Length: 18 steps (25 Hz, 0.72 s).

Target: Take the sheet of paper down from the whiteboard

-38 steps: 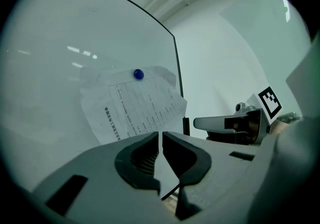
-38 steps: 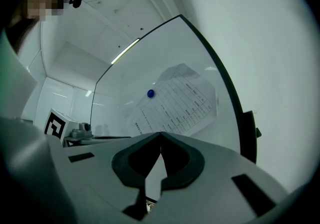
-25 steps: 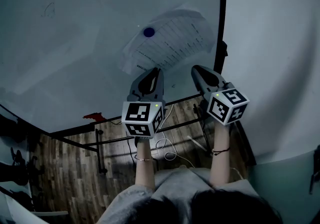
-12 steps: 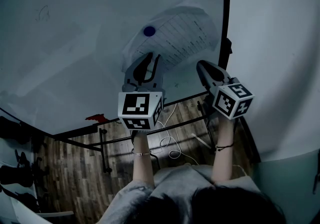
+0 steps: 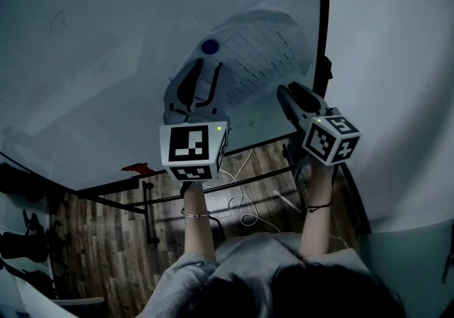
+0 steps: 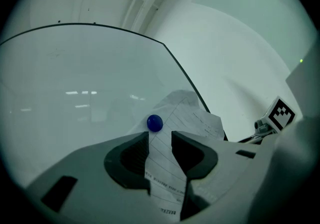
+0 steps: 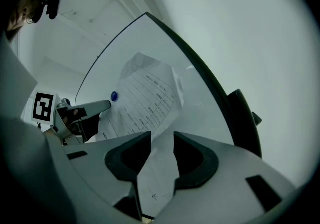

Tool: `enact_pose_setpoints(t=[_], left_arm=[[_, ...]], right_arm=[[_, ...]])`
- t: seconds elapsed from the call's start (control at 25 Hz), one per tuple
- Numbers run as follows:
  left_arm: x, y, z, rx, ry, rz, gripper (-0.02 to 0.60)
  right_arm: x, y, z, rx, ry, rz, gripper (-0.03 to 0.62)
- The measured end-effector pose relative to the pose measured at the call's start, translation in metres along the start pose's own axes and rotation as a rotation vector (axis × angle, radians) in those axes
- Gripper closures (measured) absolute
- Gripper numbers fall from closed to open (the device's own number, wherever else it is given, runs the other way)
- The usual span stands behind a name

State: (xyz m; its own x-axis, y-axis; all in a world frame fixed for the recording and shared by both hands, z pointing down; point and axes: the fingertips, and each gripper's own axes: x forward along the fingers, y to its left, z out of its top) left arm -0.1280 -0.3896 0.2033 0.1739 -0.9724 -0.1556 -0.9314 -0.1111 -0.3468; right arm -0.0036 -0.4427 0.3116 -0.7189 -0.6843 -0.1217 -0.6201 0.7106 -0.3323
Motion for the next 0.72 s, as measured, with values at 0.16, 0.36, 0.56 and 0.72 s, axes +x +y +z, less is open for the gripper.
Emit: enact_pose_setpoints(t=[0.16,0.36,0.56,0.72], left_arm=[[0.005,0.001,0.012,0.032,-0.018,0.022,0.456],[0.01,0.003,0.025,0.15,-0.009,0.083,0.456],[0.019,-0.002,0.023,0.24,0.013,0.102,0.456],[0.022,-0.002,0.023,0.267,0.015,0.118,0.456]], right_arm=[[0.002,-0.003,0.005,0.016,-0.022,0.014,0.471],[0.007,-0.003,0.007,0.032,-0.032,0.031,0.473],[0.012,0.001,0.011,0.039,-0.045,0.049,0.473],[0.014,0.004,0.013,0.055,-0.049,0.076,0.473]])
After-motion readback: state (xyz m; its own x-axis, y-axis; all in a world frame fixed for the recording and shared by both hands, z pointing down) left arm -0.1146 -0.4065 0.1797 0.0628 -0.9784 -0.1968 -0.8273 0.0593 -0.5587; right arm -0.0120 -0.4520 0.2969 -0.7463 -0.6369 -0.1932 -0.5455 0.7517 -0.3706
